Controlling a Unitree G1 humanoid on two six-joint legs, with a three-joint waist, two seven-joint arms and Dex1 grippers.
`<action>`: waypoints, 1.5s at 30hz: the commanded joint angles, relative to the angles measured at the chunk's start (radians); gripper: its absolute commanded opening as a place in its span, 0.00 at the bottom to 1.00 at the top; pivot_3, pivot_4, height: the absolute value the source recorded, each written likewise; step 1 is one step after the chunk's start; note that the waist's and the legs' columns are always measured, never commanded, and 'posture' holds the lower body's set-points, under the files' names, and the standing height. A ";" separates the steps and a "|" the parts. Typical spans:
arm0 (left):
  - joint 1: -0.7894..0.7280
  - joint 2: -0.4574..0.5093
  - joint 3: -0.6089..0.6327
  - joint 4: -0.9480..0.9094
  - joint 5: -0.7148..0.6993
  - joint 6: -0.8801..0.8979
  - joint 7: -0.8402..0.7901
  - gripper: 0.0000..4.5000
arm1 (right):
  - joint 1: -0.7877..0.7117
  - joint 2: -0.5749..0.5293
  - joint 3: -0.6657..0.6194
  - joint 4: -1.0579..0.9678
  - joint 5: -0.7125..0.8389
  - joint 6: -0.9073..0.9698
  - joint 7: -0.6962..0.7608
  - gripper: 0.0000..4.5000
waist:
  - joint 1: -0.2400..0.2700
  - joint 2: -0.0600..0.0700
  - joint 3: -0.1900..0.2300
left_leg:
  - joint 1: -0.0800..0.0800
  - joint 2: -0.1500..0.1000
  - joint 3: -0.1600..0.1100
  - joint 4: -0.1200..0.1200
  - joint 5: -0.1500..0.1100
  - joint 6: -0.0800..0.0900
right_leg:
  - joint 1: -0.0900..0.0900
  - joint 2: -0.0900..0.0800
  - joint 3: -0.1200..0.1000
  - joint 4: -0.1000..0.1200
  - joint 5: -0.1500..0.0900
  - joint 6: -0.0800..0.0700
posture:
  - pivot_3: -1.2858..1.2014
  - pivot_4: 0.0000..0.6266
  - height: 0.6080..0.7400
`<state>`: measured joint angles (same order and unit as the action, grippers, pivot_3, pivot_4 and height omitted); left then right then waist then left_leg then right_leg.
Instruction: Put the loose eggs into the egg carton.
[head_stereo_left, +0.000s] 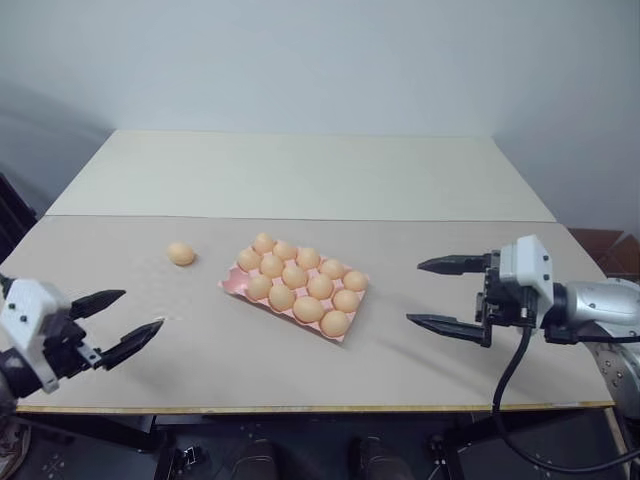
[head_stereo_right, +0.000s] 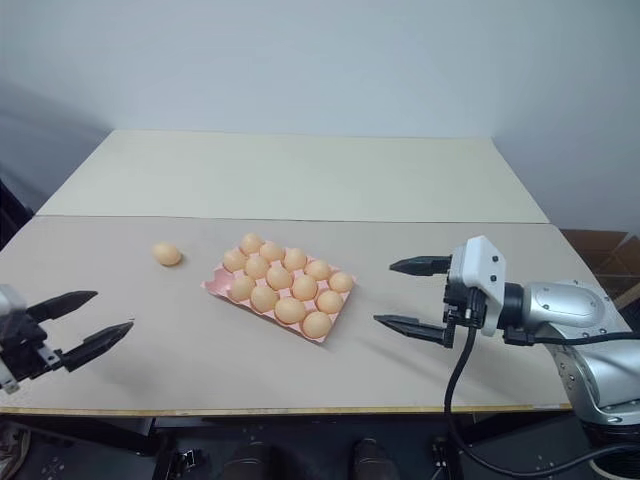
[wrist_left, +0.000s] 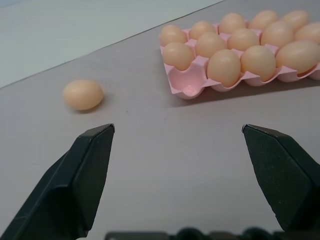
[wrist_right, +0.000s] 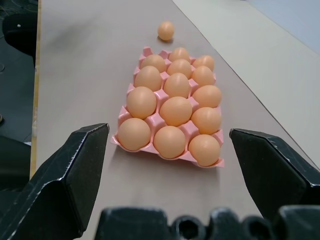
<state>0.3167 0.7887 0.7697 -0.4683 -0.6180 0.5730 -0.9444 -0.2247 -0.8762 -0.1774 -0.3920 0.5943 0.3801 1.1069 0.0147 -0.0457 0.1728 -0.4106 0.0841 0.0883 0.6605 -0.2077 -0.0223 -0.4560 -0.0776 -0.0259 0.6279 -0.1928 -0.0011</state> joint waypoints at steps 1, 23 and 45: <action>-0.006 -0.011 0.006 -0.065 -0.052 0.032 0.048 0.99 | -0.026 -0.005 -0.005 -0.002 -0.009 -0.033 0.012 1.00 | -0.001 0.000 0.000 | 0.000 0.000 0.000 0.000 0.000 0.000 | 0.000 0.000 0.000 0.000 0.000 0.000 | 0.52 0.24 1.00; -0.252 -0.037 -0.112 -0.075 -0.124 0.282 0.480 0.99 | -0.059 0.006 0.023 0.026 -0.034 -0.041 0.021 1.00 | 0.000 0.000 0.000 | 0.001 0.000 0.000 0.000 0.002 0.003 | 0.001 0.001 0.000 0.001 0.000 0.000 | 0.52 0.24 1.00; -0.965 -0.223 -0.478 0.725 0.265 0.181 0.844 0.99 | -0.048 0.009 0.012 -0.015 -0.027 -0.035 -0.014 1.00 | -0.003 -0.003 0.000 | 0.001 -0.002 0.000 0.000 0.005 0.007 | 0.003 0.001 0.000 0.001 0.005 0.006 | 0.52 0.24 1.00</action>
<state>-0.6218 0.5638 0.3064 0.2280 -0.3751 0.8046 -0.0718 -0.2655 -0.8670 -0.1347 -0.3770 0.5547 0.3573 1.0987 0.0121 -0.0487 0.1726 -0.4099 0.0826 0.0879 0.6604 -0.2031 -0.0149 -0.4534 -0.0765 -0.0256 0.6287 -0.1879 0.0051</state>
